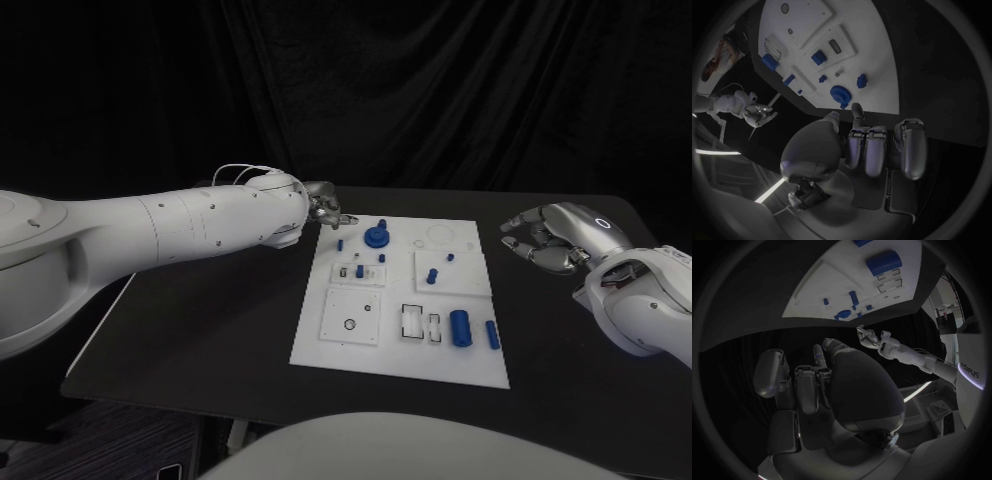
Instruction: Assemble the parts on the task board
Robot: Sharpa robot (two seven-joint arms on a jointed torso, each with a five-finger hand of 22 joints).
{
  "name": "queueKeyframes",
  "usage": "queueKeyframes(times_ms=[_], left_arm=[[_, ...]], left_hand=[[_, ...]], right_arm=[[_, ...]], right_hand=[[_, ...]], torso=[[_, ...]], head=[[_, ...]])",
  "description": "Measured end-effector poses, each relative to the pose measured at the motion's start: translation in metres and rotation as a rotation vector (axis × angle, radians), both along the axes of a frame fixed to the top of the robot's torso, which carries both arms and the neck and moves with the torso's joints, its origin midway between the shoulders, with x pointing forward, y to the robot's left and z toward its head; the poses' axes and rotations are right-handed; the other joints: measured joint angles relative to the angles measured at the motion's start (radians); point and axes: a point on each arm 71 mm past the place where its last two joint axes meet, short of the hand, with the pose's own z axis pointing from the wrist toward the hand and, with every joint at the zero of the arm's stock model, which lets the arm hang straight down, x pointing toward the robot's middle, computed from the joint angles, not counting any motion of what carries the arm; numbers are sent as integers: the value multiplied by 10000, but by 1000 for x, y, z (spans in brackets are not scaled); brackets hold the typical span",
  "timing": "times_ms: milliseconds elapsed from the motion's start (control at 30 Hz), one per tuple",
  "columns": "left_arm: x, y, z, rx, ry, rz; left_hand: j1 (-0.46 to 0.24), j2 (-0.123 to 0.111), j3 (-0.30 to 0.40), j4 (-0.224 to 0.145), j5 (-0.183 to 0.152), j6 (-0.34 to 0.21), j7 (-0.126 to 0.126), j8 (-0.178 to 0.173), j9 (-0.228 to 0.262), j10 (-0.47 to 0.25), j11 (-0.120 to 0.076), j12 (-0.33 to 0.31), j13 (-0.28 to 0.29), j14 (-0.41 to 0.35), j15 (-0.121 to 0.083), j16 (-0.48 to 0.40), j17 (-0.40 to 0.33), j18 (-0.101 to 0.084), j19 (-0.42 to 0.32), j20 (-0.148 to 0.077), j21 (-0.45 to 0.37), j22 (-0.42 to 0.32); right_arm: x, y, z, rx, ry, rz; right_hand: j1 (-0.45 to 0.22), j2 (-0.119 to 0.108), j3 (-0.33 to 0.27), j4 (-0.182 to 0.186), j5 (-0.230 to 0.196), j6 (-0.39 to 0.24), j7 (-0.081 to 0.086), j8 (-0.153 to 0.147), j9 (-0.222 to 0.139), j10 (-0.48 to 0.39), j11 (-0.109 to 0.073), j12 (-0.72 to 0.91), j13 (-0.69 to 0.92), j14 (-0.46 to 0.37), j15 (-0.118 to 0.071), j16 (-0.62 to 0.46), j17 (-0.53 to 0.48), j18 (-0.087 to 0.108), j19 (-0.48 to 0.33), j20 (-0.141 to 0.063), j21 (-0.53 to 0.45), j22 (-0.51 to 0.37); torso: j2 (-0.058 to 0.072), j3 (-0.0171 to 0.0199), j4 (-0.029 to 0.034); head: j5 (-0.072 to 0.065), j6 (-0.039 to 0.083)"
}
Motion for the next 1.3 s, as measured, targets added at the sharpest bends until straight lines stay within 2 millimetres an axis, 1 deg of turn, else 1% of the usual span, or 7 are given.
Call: queueKeyframes(times_ms=[100, 267, 367, 500, 767, 933, 1300], left_arm=[[0, -2, -1, 123, 171, 33], [1, -4, -3, 252, 344, 76], [1, -2, -3, 327, 430, 127], [0, -1, -4, 404, 548, 151], [1, -3, -6, 558, 779, 151], [2, -4, -6, 614, 846, 153], [5, -4, -7, 694, 892, 204]], left_hand=[[0, 0, -70, -13, -118, 0, 0, -87, -30, 0, 0, 0, 0, 0, 0, 0, 0, 0, 0, 0, 0, 0], [240, 43, -85, -29, -85, 0, 0, -134, -67, 0, 0, 0, 0, 0, 0, 0, 0, 0, 0, 0, 0, 0], [793, 31, -24, -256, 360, 0, 0, -247, -73, 0, 0, 0, 0, 0, 0, 0, 0, 0, 0, 0, -72, 0], [971, -10, 31, -332, 531, -70, 69, -259, -24, 0, 0, 0, 0, 0, 1, 0, 0, 0, 3, 4, -112, 0], [971, -10, 30, -332, 531, -182, 105, -400, -41, -8, 63, 0, 0, 14, 60, 0, 0, 0, 36, 36, -292, 0], [1013, 31, -26, -276, 531, -323, 174, -655, -163, -13, 131, 0, 0, 1, 74, 0, 0, 0, -1, 73, -333, -1], [1051, 70, -55, -247, 530, -360, 212, -807, -265, -12, 131, 0, 0, 0, 145, 0, 0, 0, -37, 108, -468, 8]], right_arm=[[0, -3, 0, 37, 27, -83], [0, -6, 0, 74, 67, -168], [0, -6, 0, 101, 83, -173], [-1, -7, 1, 120, 99, -199], [-1, -7, 1, 145, 119, -209], [-2, -7, 1, 160, 129, -198], [-2, -6, 1, 167, 139, -192]], right_hand=[[-27, -27, -17, 39, 0, 0, 0, 0, 0, 0, 0, 0, 0, 0, 0, 0, 0, 1, 0, 0, 0, 0], [-71, 16, -17, 39, 0, 0, 0, 0, 0, 0, 0, 0, -1, 0, 0, 0, 0, 0, 0, 0, 0, -1], [-71, 17, -17, 39, 0, 0, 0, 0, 0, 0, 0, 0, -1, 0, 0, 0, 0, 0, 0, 0, 0, 0], [-71, 17, -17, 39, 0, 0, 0, 0, -10, 0, 0, 0, -2, 0, 0, 0, 0, 0, 0, 0, 0, -1], [-71, 17, -17, 39, 0, 0, 0, 0, -9, 0, 0, 0, -3, 0, 0, 0, 0, 1, 0, 0, 0, -2], [-70, 17, -13, 35, 0, 0, 0, 0, -11, 0, 0, 0, -3, 0, 0, 0, 0, 1, 0, 0, 0, -2], [-70, 17, 11, 11, 0, 0, 0, 0, -17, 0, 0, 0, -4, 0, 0, 0, 0, 1, 0, 0, 0, 5]], torso=[[-3, 3, 1], [-11, 4, 25], [-12, 7, 35], [-10, 4, 30], [-7, 2, 32], [-7, 4, 31], [-7, 13, 38]], head=[[5, 7], [-34, -17], [-63, -25], [-58, -27], [-37, -27], [-61, -28], [-51, -28]])
